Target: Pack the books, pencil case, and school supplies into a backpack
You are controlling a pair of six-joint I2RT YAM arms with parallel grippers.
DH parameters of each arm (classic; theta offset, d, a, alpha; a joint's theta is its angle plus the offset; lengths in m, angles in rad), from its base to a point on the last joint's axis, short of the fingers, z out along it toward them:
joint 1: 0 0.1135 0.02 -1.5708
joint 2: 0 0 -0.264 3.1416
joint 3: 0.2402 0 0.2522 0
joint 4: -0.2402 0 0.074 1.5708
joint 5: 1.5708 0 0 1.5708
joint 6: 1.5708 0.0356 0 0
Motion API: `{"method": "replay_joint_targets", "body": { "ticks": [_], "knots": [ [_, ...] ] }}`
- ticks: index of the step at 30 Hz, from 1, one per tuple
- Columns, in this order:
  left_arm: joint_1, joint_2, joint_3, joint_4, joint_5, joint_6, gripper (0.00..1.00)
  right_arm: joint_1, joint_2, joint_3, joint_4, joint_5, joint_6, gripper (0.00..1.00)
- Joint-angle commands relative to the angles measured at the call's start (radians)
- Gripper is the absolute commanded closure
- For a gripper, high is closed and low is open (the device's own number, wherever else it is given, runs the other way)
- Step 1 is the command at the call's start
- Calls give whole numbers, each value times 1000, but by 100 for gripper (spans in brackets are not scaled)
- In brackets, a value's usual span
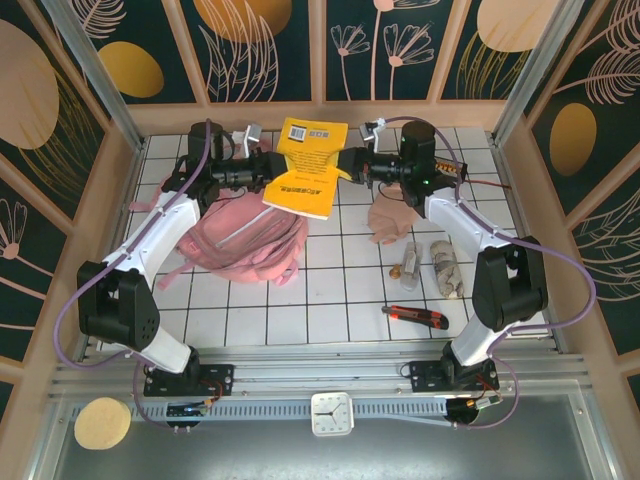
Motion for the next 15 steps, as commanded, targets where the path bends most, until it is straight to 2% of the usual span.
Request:
{"method": "replay_joint_targets", "body": {
  "ticks": [1,2,3,5,6,7,12,15],
  "knots": [
    [3,-26,32,-121,-43,88,55,-22,-55,19,-13,24,-48,100],
    [3,-33,32,-142,-56,103,51,-28,-61,14,-24,30,-56,100],
    [4,-36,33,-170,-73,123,42,-34,-65,8,-30,35,-60,100],
    [5,-37,56,-284,-149,207,21,-51,-77,1,-68,50,-70,100],
    [3,-38,81,-361,-233,282,6,-60,-82,1,-112,60,-89,100],
    [2,-43,90,-430,-314,349,2,-72,-90,6,-172,74,-120,100],
    [-37,-86,27,-594,-635,585,3,-149,-151,0,-450,188,-266,100],
    [-152,-57,-15,-643,-802,699,7,-183,-178,-19,-492,204,-287,100]
  ]
}}
